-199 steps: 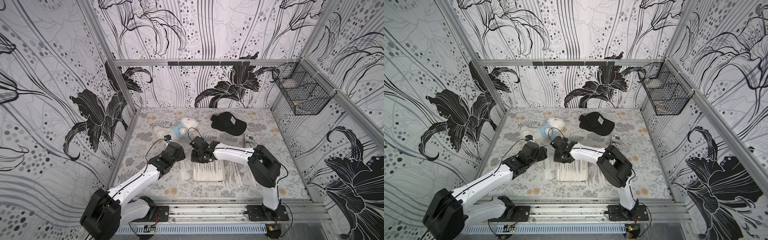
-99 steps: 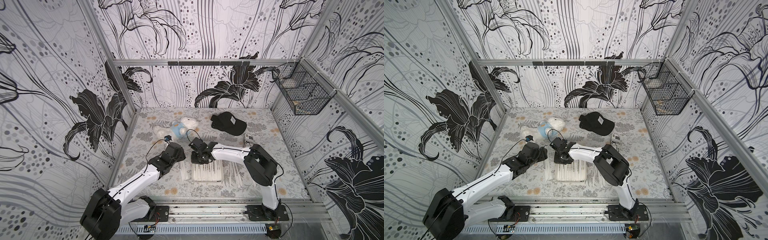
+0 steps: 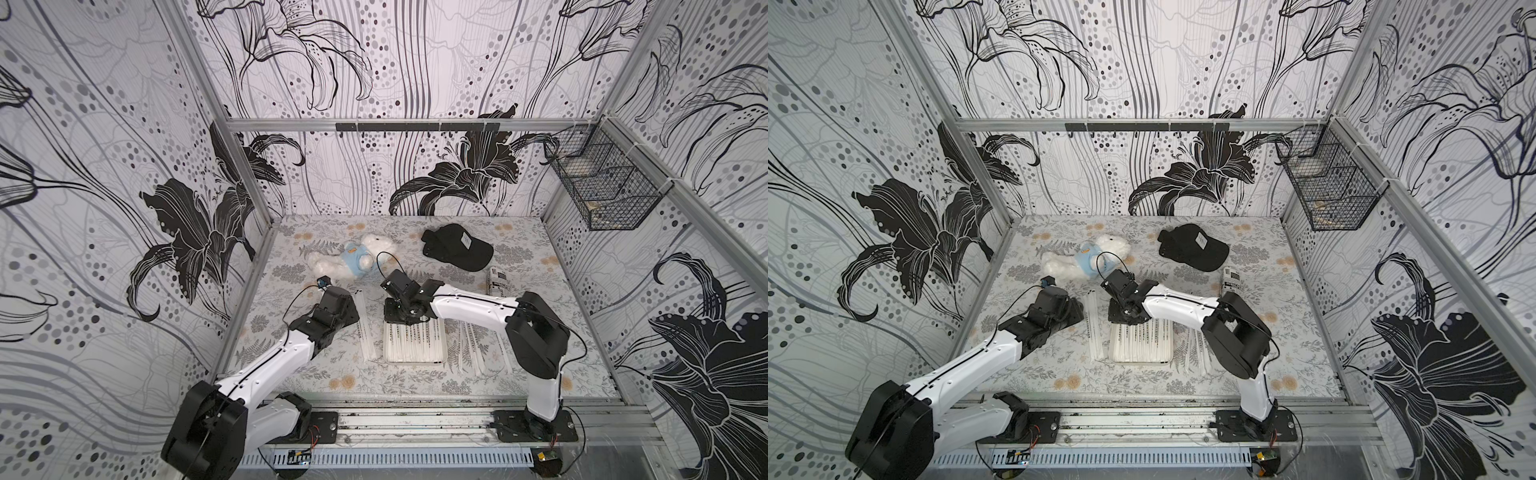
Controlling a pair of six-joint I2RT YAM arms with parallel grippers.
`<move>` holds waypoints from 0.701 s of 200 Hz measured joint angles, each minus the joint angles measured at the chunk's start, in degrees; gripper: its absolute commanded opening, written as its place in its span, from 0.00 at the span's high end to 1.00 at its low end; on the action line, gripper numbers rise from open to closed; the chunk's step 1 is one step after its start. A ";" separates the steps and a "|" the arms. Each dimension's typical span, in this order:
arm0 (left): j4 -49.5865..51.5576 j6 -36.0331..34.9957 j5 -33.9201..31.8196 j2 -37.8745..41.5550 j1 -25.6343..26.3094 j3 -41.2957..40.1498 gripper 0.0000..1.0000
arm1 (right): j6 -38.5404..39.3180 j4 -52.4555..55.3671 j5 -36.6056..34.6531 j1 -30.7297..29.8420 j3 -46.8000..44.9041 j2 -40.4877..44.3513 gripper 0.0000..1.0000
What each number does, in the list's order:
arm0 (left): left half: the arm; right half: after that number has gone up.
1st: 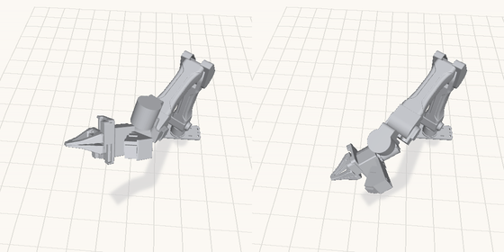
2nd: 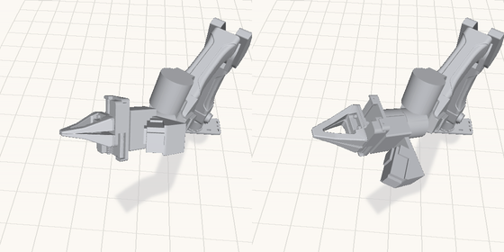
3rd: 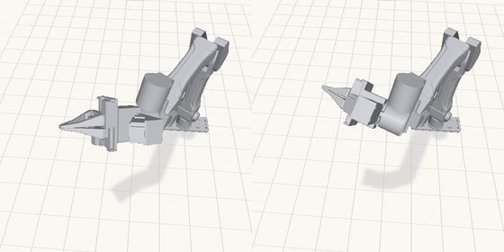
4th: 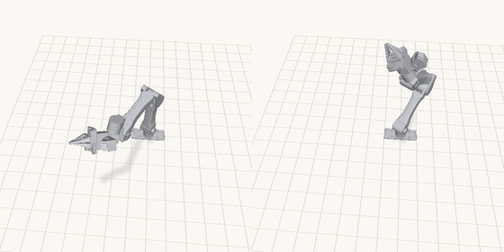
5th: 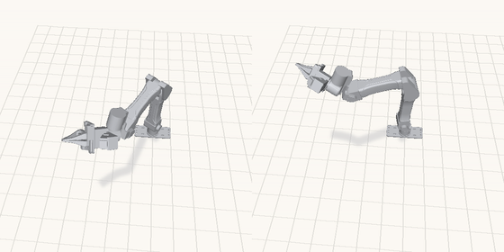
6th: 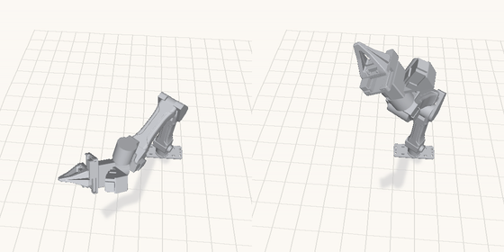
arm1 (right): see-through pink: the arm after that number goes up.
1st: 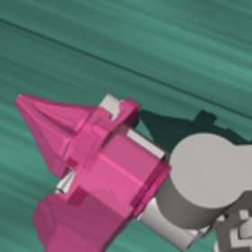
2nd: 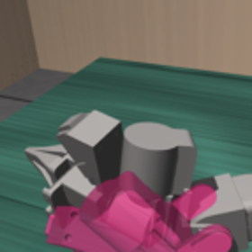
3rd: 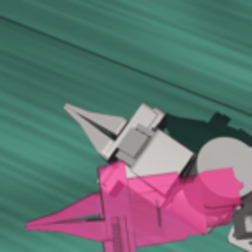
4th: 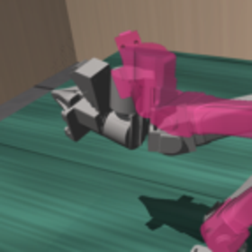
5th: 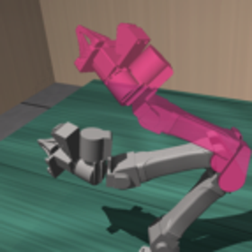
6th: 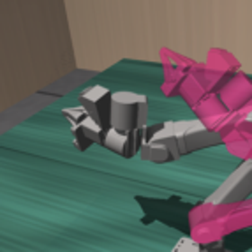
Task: Put the straws into the storage box
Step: Place the straw in the storage box, then pick up the straw from the center of the board.
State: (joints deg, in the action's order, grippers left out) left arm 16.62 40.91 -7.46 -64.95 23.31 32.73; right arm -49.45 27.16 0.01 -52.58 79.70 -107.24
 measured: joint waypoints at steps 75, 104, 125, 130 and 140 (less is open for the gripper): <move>-3.26 -0.87 5.62 -9.29 -0.72 -0.59 0.67 | 4.33 0.70 -3.02 5.33 -7.43 11.74 0.75; -1.27 -2.27 2.69 -14.14 2.45 2.40 0.71 | 4.33 0.63 -3.04 5.25 -8.98 11.56 0.75; -0.52 -3.04 1.01 -16.61 4.22 4.26 0.72 | 4.33 0.09 -3.06 5.25 -9.03 11.56 0.75; -0.39 -3.13 0.70 -16.92 4.46 4.42 0.73 | 4.33 -0.11 -3.06 5.25 -9.09 11.56 0.75; 0.00 -3.30 -0.11 -17.46 4.85 4.59 0.74 | 4.35 -0.66 -3.06 5.25 -9.33 11.56 0.75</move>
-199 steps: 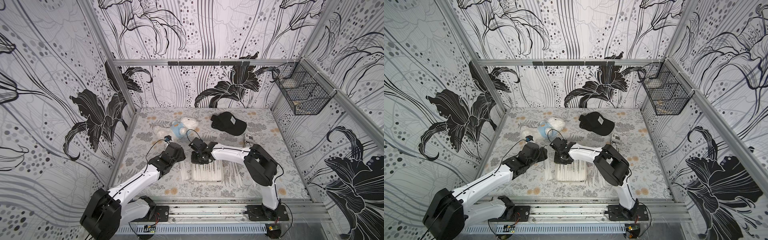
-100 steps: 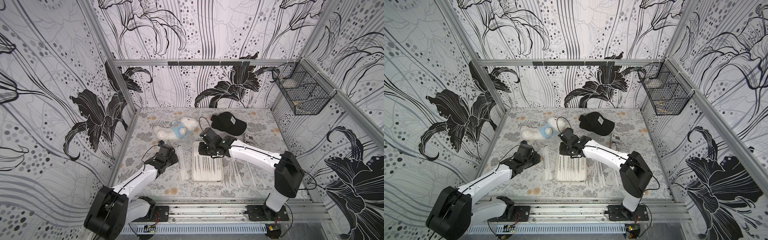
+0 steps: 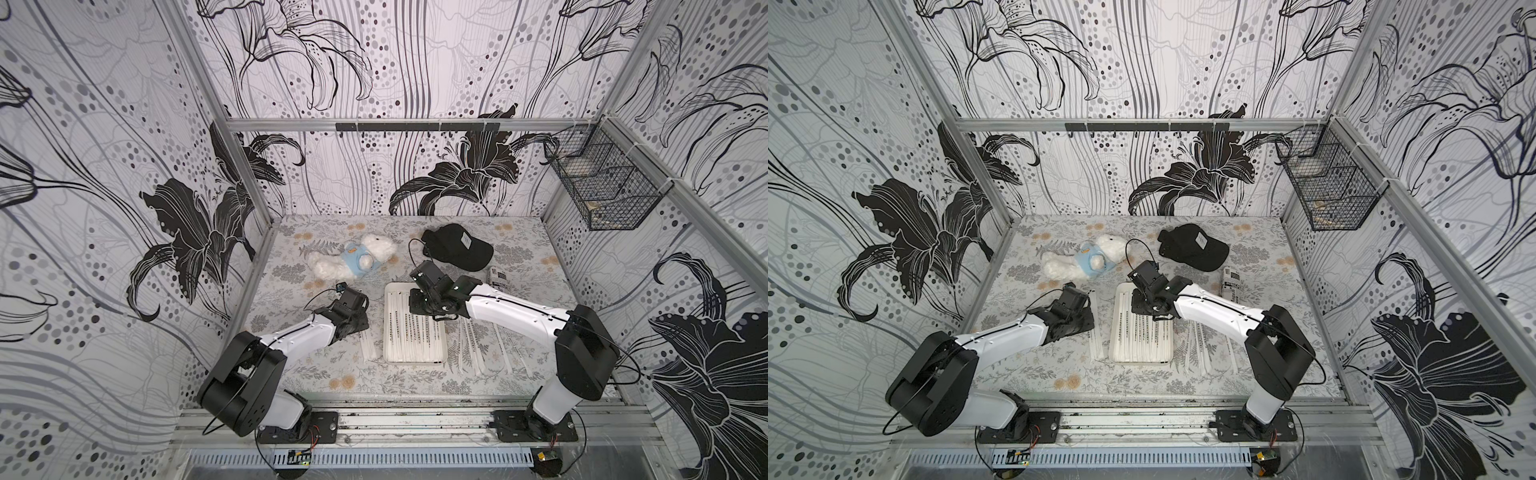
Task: Put the straws into the storage box
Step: Pick up the straw from the center of the board.
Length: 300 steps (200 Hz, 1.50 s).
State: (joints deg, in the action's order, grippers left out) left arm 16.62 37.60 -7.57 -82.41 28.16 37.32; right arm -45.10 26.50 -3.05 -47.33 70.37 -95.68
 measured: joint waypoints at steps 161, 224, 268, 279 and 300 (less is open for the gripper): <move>-0.96 -0.20 -2.82 -3.67 1.44 0.48 0.83 | 0.00 -2.10 0.04 0.13 -1.29 0.00 0.76; 1.42 -0.20 -3.58 -2.19 1.49 0.46 0.95 | 0.39 -2.16 0.07 0.13 -1.29 -0.42 0.77; 7.04 -0.44 -6.45 2.36 1.42 1.42 0.99 | 1.07 -2.14 0.04 0.28 -1.27 -0.92 0.77; 8.44 -0.46 -7.28 3.72 1.42 2.75 1.00 | 1.09 -2.12 0.04 0.48 -1.29 -0.92 0.78; 10.21 -0.96 -8.31 6.47 1.46 6.36 1.00 | 1.09 -2.12 0.04 1.20 -1.29 -0.81 0.78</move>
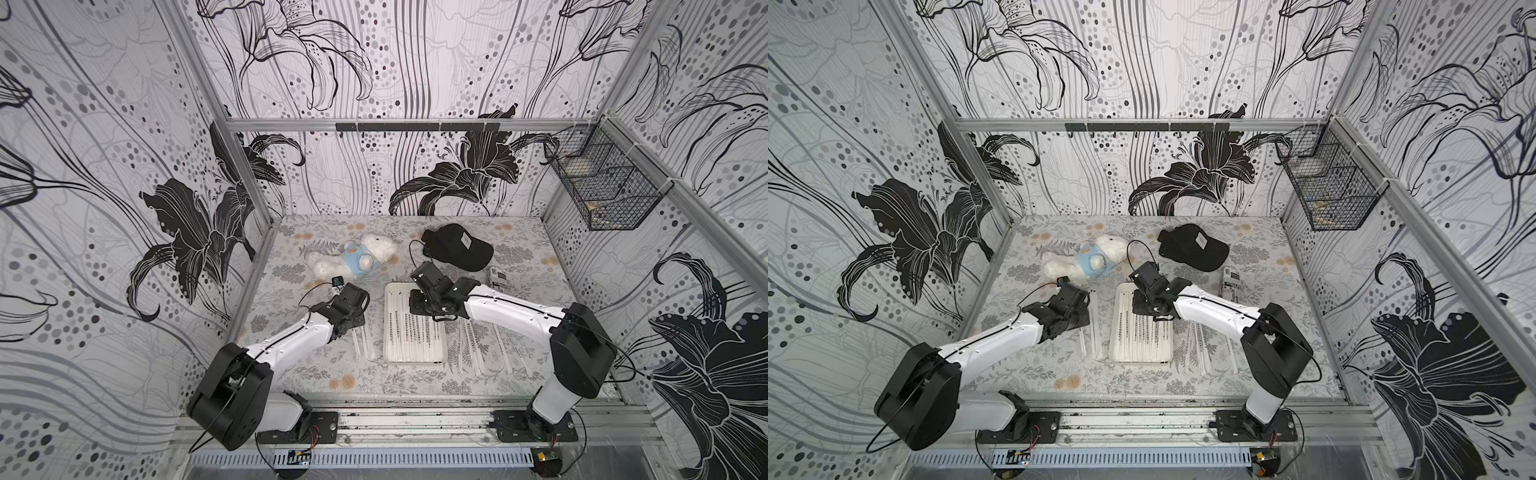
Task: Put the straws into the storage box
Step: Pick up the straw from the center of the board, then place the straw in the storage box.
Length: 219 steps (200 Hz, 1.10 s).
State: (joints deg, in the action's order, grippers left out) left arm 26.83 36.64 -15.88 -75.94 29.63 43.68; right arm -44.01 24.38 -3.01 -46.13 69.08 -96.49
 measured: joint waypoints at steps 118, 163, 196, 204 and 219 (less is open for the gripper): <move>-15.26 -1.70 9.70 -9.05 14.10 4.94 1.00 | 1.44 0.17 -0.90 4.37 -1.55 4.85 0.78; -17.11 -1.31 10.08 -13.62 14.10 2.49 1.00 | 1.44 0.17 -0.87 4.37 -2.75 4.85 0.79; -18.18 -1.31 9.73 -16.00 14.10 2.47 1.00 | 1.44 0.15 -0.87 4.37 -2.84 4.85 0.79; -18.23 -1.27 9.64 -16.39 14.10 2.45 1.00 | 1.44 0.15 -0.87 4.37 -2.84 4.85 0.79; -18.38 -0.87 9.42 -16.81 14.10 2.14 1.00 | 1.44 0.15 -0.87 4.37 -2.84 4.85 0.79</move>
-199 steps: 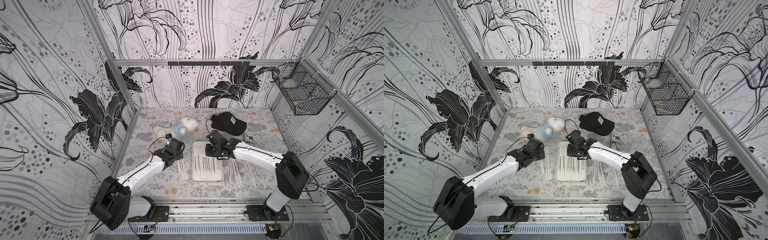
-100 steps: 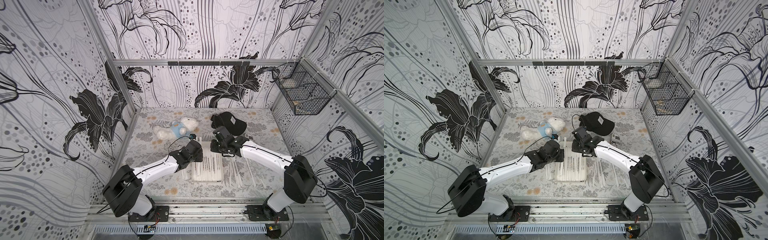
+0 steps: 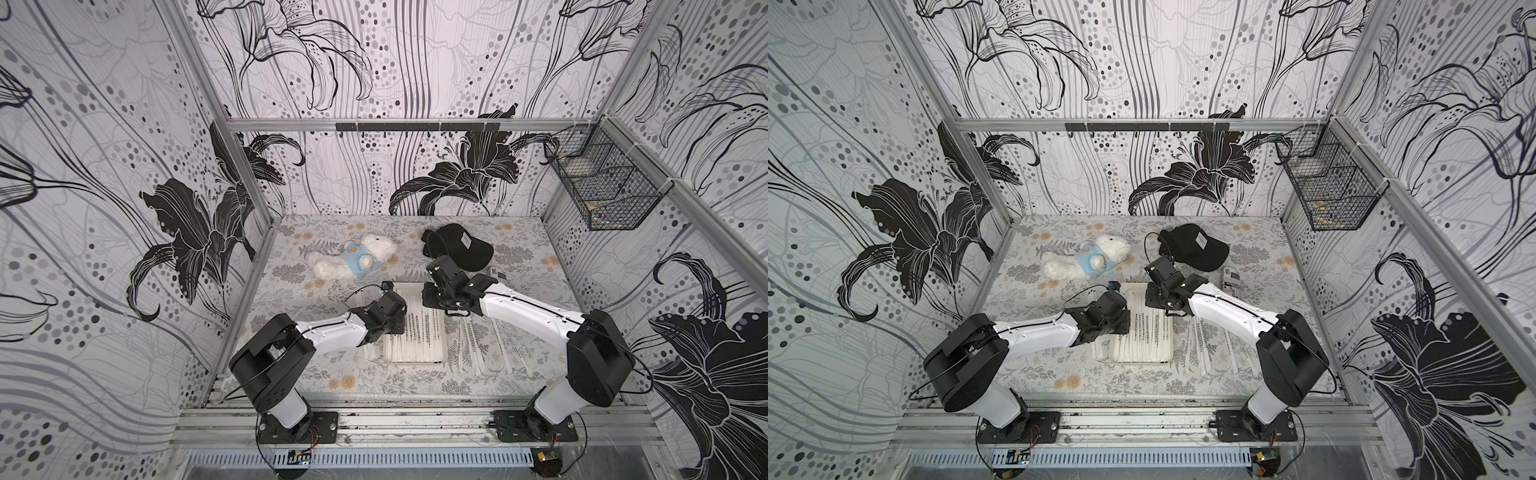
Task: Put the straws into the storage box
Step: Place the straw in the storage box.
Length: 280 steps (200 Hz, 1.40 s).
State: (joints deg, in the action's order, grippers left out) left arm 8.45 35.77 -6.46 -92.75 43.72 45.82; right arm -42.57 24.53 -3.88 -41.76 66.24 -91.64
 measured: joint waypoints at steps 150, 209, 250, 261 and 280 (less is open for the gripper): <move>2.54 2.10 -2.71 3.28 0.00 2.16 0.79 | 0.00 -0.13 0.26 0.00 0.00 0.00 0.79; 6.36 1.81 -3.13 7.80 -2.08 2.21 0.74 | 0.02 -0.15 0.22 0.00 0.00 0.00 0.80; 7.80 1.60 -3.65 19.54 -8.48 -2.03 0.57 | 0.09 -0.15 0.22 0.00 -0.85 0.92 0.80; 7.87 1.66 -3.63 20.41 -10.62 -3.76 0.58 | 0.17 -0.15 0.24 0.00 -1.09 0.92 0.80; 8.13 1.60 -3.19 19.37 -13.86 -6.93 0.60 | 0.20 -0.20 0.39 0.00 -1.25 0.92 0.79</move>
State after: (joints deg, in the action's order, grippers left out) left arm 16.58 37.36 -9.65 -73.38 29.87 38.89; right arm -42.37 24.34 -3.49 -41.76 64.99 -90.72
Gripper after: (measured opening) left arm 0.410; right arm 0.203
